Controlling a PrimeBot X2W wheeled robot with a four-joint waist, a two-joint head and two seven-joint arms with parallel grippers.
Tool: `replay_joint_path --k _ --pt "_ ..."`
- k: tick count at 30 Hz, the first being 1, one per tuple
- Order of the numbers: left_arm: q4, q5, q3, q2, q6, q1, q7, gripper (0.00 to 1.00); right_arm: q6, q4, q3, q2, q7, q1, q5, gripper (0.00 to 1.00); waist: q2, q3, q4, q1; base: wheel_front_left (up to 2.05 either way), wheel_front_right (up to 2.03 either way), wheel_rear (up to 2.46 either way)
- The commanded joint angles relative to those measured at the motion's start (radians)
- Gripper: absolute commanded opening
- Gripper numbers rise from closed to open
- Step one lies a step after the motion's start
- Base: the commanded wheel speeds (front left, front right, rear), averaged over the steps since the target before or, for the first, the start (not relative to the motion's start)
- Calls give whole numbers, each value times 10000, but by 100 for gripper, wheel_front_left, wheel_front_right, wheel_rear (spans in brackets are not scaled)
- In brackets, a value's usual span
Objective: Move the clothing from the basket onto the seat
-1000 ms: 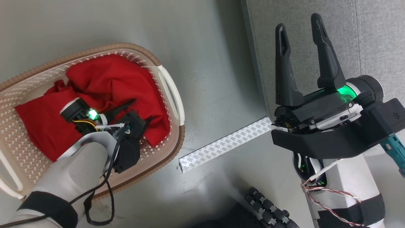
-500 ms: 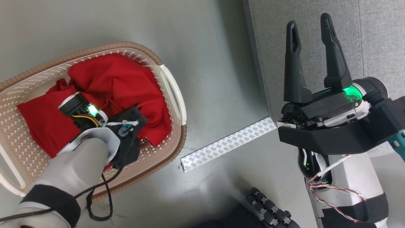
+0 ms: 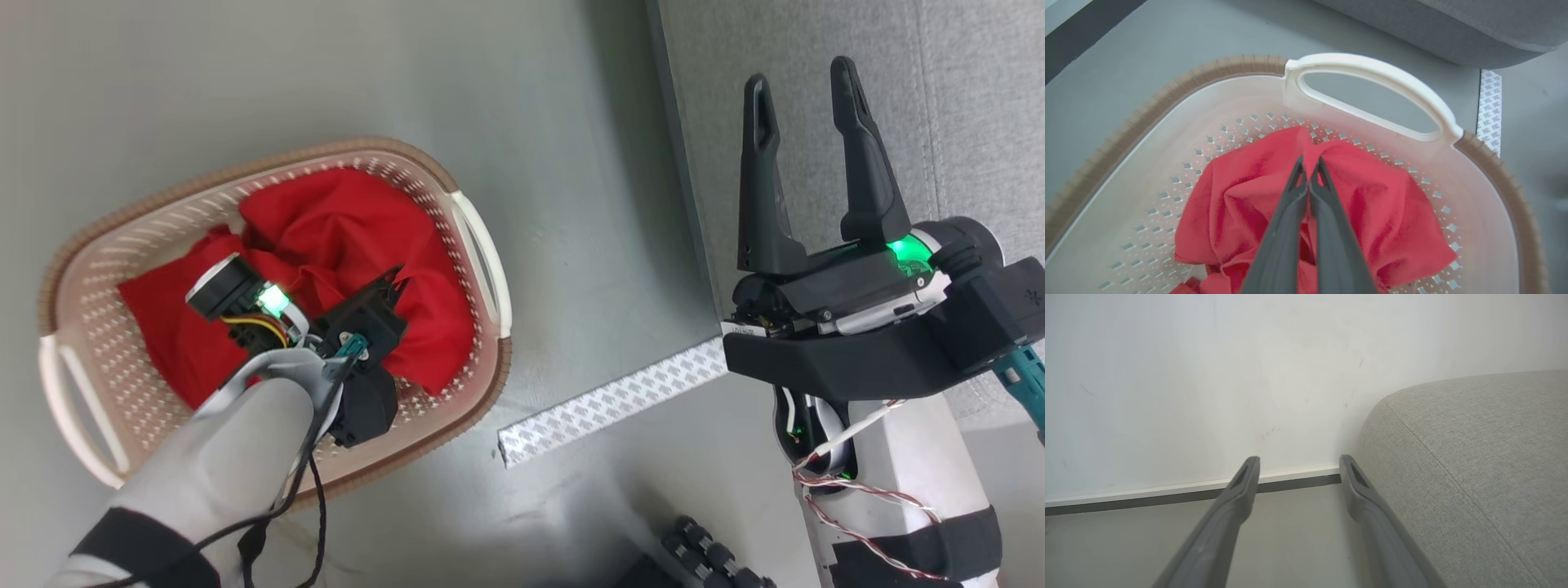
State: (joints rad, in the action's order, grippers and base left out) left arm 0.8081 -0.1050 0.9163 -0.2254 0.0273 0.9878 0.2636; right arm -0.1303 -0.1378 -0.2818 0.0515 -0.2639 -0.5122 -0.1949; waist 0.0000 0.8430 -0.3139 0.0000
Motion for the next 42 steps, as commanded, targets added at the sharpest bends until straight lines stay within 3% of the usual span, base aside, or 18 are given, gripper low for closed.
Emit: replay_joint_path --k 1,11,21,42 --pt "-116 -118 -66 -103 72 -221 22 0 -8 60 34 -11 1 170 -21 100 0 -391 256 0 0 0 0" --pt "-2223 -624 -1121 -312 899 -1730 24 0 -8 359 65 421 1 763 106 100 0 -1959 849 0 0 0 0" --pt "-4095 -821 -2509 -131 1404 -3493 24 0 -8 639 57 886 1 1492 207 100 0 -3774 1438 0 0 0 0" --pt "-6960 -494 -5368 531 1078 -6260 24 0 -8 1833 -876 851 1 3416 -315 100 0 -7533 1731 0 0 0 0"
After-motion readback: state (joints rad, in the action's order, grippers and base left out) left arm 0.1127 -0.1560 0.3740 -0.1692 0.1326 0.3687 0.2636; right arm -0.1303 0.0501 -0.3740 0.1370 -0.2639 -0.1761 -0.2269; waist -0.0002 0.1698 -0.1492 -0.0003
